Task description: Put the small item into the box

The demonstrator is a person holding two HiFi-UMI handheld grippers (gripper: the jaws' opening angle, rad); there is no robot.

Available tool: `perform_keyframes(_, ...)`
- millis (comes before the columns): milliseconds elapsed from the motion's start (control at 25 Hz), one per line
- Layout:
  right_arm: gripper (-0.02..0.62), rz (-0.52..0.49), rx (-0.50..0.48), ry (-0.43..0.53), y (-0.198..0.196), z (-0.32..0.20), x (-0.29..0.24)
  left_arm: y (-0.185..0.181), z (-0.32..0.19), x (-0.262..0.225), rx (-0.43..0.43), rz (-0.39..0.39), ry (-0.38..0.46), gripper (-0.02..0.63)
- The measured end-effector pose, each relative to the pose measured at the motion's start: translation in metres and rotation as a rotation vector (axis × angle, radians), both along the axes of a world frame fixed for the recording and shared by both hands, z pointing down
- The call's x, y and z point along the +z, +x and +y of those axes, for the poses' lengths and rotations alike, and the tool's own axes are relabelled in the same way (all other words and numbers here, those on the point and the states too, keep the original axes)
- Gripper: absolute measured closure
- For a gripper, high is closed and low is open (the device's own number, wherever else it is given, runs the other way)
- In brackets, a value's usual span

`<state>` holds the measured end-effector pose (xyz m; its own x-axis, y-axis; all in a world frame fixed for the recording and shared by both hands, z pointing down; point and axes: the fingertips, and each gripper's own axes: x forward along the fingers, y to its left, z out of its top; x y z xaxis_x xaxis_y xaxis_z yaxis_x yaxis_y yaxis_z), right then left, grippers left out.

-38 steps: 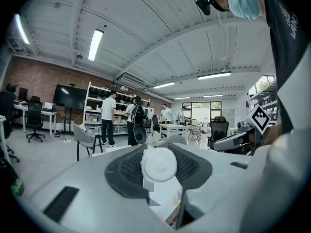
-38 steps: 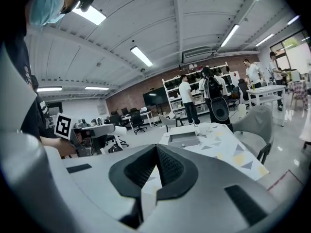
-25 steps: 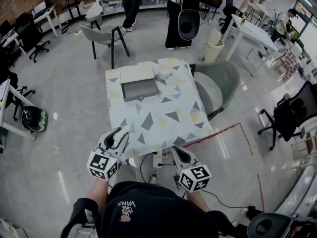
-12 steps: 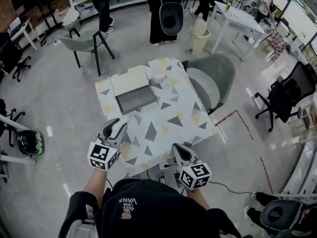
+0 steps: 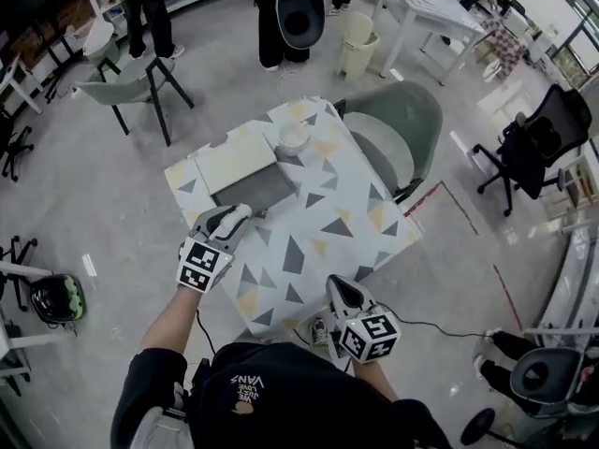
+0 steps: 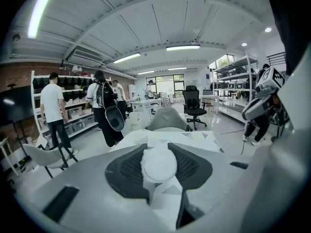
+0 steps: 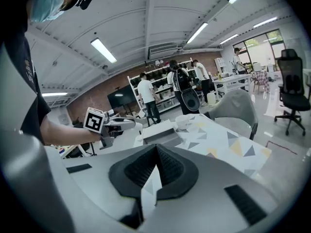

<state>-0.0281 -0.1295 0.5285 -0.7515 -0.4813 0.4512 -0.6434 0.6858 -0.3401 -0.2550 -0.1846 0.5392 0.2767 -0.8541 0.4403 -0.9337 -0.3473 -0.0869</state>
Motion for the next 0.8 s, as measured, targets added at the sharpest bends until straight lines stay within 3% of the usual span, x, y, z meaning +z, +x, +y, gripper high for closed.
perform_keyframes(280, 0.595, 0.035, 0.126, -0.028, 0.012, 0.007, 0.017, 0.001, -0.045, 0.054, 0.124, -0.056, -0.105, 0.469)
perform_keyframes(560, 0.595, 0.055, 0.254, -0.044, 0.029, 0.019, 0.027, -0.006, -0.083, 0.109, 0.174, -0.115, -0.242, 0.469)
perform_keyframes(800, 0.597, 0.062, 0.307, -0.059, 0.03, 0.029, 0.034, -0.005, -0.11, 0.137, 0.209, -0.154, -0.288, 0.469)
